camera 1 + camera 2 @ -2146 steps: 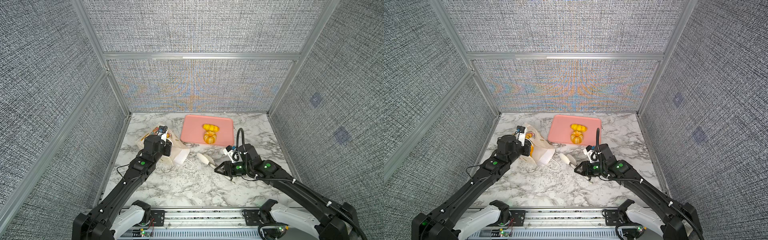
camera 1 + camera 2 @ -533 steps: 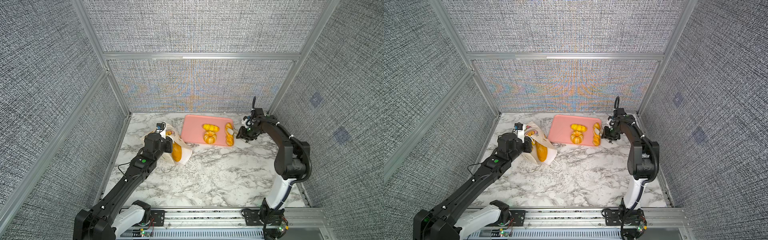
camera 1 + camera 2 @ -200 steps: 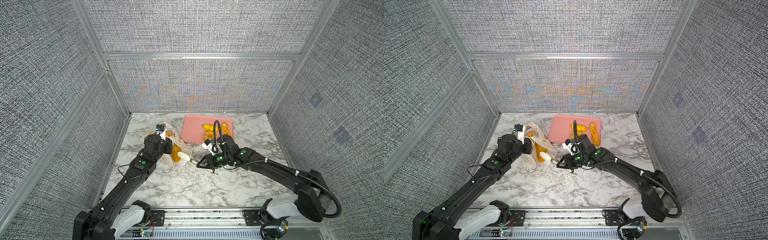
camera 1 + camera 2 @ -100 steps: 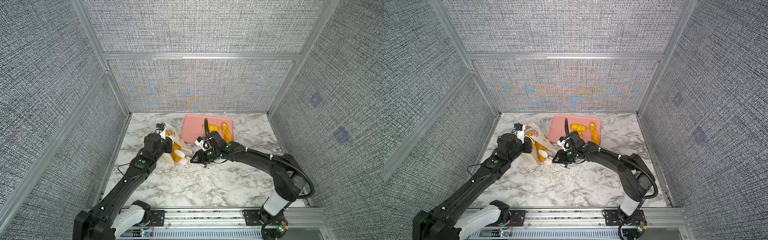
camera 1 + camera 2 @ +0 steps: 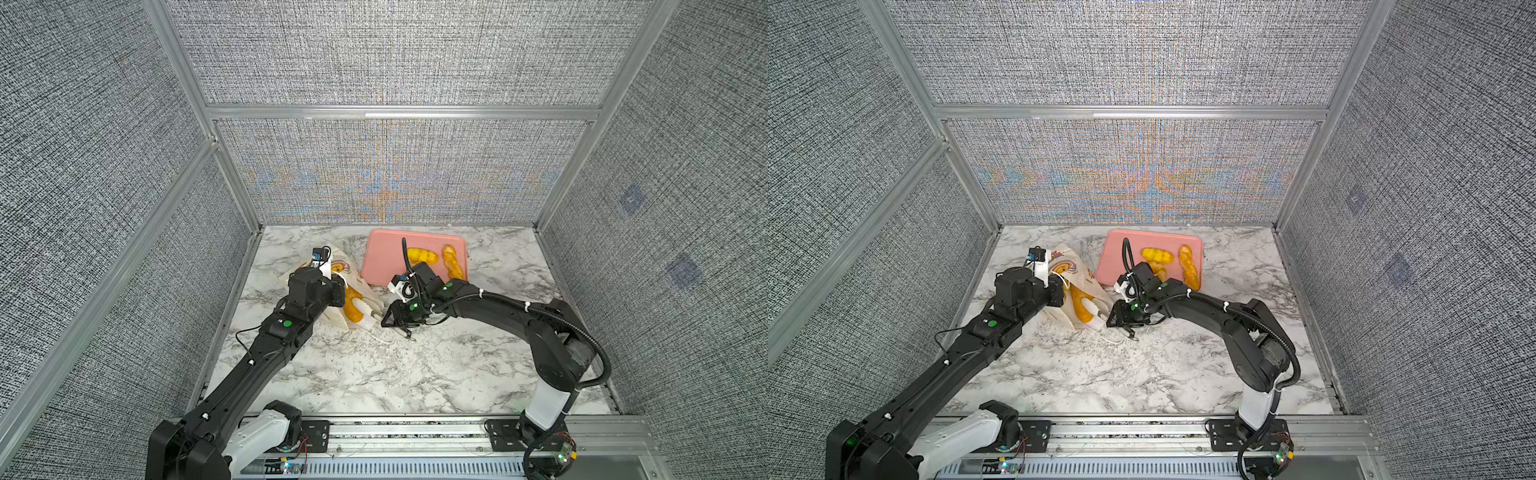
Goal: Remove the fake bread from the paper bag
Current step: 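Insert the tongs into the bag opening held by the left gripper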
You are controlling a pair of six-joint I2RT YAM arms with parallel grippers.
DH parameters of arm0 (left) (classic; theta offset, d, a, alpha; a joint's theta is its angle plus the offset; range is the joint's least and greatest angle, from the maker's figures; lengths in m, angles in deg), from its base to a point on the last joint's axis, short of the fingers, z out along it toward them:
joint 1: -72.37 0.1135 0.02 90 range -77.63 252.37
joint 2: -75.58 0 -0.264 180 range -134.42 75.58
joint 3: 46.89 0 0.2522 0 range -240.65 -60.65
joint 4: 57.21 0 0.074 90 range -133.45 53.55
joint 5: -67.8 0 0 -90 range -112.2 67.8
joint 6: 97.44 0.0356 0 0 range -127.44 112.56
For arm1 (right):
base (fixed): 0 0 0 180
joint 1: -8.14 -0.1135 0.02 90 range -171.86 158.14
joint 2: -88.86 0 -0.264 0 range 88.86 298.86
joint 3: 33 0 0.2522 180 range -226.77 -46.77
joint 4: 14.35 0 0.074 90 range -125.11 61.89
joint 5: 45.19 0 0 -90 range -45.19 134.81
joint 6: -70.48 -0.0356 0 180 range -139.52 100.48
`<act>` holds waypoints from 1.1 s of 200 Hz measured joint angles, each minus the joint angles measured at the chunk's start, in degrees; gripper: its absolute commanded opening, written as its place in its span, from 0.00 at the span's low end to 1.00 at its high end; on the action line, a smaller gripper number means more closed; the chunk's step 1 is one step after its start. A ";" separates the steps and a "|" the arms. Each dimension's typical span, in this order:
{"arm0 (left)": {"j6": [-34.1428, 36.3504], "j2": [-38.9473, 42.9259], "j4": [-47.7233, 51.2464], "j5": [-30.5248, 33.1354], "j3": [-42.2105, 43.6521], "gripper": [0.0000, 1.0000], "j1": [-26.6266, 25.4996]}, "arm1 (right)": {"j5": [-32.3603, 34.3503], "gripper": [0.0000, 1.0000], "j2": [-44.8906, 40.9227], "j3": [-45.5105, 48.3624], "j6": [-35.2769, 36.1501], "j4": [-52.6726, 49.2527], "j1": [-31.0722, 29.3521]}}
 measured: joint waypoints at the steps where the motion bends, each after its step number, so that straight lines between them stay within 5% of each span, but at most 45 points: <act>1: 0.00 0.00 0.00 0.00 0.00 0.00 0.00 | 0.09 0.42 -0.02 -0.04 0.04 -0.07 0.00; 90: -0.44 0.07 -0.37 -0.11 0.52 0.00 -0.02 | 3.74 0.44 -1.70 -1.44 1.53 -4.92 0.48; 220: -2.05 0.07 -1.99 -0.94 2.10 0.00 -0.02 | -5.27 0.49 5.57 0.50 -5.62 9.14 0.42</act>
